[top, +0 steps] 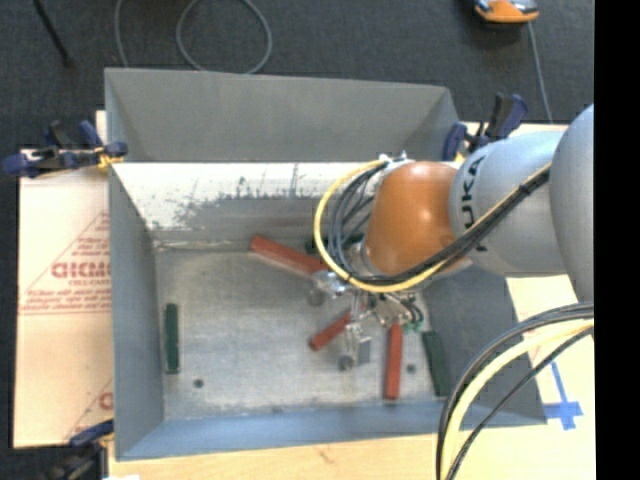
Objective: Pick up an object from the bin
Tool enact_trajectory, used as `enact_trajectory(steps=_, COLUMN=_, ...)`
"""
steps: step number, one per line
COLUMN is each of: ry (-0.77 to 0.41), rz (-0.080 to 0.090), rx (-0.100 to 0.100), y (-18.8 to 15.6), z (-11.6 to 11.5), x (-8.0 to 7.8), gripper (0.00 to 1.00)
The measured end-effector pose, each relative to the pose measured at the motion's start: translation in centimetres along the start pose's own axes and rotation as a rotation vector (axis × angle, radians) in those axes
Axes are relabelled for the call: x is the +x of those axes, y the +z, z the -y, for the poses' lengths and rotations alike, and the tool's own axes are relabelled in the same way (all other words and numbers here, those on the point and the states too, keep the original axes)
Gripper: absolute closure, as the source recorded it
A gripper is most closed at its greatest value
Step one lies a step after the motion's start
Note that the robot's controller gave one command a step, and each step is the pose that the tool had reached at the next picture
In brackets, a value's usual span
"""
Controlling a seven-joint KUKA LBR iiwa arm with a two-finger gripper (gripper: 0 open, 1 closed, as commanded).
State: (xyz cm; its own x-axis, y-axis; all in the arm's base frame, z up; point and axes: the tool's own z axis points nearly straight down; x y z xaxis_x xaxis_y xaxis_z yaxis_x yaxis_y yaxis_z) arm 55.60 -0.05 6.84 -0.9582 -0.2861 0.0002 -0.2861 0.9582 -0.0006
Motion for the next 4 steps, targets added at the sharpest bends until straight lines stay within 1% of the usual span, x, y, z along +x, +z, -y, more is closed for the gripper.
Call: enact_trajectory(steps=4, ry=0.015, rz=0.009, rx=0.0, y=-0.27, z=0.24, x=-0.48, gripper=0.0)
